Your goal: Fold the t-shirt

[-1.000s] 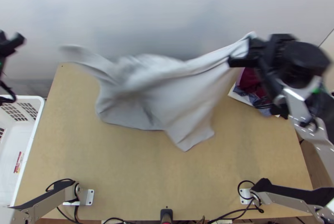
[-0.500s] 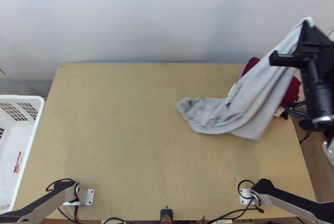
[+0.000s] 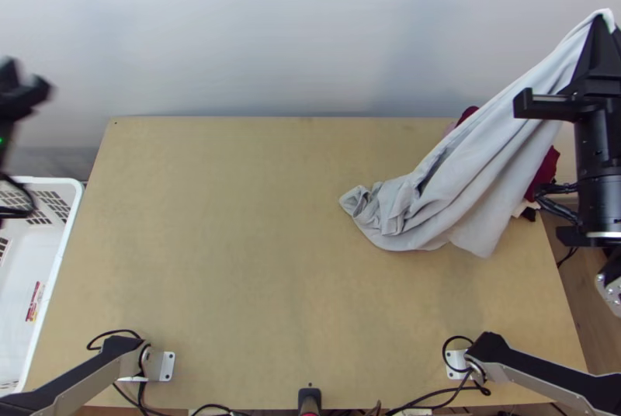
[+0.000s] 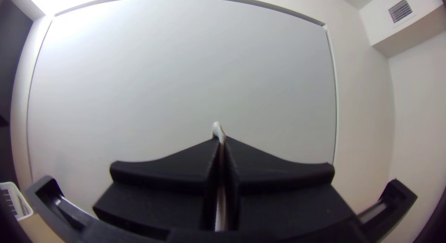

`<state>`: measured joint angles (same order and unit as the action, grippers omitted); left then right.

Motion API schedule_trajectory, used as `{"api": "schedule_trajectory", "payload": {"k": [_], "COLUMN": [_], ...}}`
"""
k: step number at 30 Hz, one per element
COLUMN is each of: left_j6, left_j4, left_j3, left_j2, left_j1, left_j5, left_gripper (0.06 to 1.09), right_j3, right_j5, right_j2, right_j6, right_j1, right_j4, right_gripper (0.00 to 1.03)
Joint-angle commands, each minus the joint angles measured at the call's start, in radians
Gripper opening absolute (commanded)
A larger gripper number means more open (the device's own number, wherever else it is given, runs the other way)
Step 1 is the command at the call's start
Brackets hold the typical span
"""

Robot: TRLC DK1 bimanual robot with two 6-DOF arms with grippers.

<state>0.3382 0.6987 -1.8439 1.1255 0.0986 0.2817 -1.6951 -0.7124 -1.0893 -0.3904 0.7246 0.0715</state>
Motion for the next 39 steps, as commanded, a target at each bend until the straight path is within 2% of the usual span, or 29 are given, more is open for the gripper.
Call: {"api": "schedule_trajectory", "payload": {"k": [1, 3, 6, 12, 17, 20, 23, 25, 30, 34, 39], "left_j6": [0.053, 0.055, 0.064, 0.068, 0.085, 0.087, 0.093, 0.093, 0.094, 0.096, 0.096], "left_j4": [-0.021, -0.024, -0.033, -0.090, -0.111, -0.114, -0.114, -0.111, -0.102, -0.061, -0.051], "left_j3": [0.160, 0.179, 0.179, 0.132, 0.060, 0.008, -0.051, -0.089, -0.160, -0.179, -0.183], "left_j2": [0.057, 0.111, 0.207, 0.395, 0.556, 0.654, 0.744, 0.804, 0.950, 1.025, 1.063], "left_j1": [0.228, 0.309, 0.409, 0.532, 0.612, 0.652, 0.684, 0.701, 0.719, 0.727, 0.731], "left_j5": [0.001, 0.001, 0.001, -0.019, -0.093, -0.130, -0.156, -0.176, -0.205, -0.253, -0.268], "left_gripper": [0.28, 0.35, 0.39, 0.39, 0.39, 0.37, 0.38, 0.46, 0.53, 0.54, 0.54], "right_j3": [0.060, 0.100, 0.135, 0.183, 0.193, 0.118, 0.040, 0.037, 0.057, 0.080, 0.100], "right_j5": [-0.016, -0.018, -0.032, -0.035, -0.035, -0.033, -0.030, -0.024, -0.016, -0.015, -0.010], "right_j2": [0.029, 0.054, 0.075, 0.081, 0.052, 0.000, -0.049, -0.058, -0.063, -0.063, -0.067], "right_j6": [-0.016, -0.015, -0.005, 0.027, 0.056, 0.140, 0.216, 0.225, 0.249, 0.274, 0.294], "right_j1": [-0.011, -0.025, -0.050, -0.085, -0.094, -0.123, -0.152, -0.157, -0.157, -0.168, -0.174], "right_j4": [-0.021, -0.018, -0.015, 0.010, 0.037, 0.123, 0.211, 0.232, 0.267, 0.269, 0.267], "right_gripper": [0.03, 0.03, 0.03, 0.03, 0.03, 0.03, 0.03, 0.03, 0.03, 0.03, 0.03]}}
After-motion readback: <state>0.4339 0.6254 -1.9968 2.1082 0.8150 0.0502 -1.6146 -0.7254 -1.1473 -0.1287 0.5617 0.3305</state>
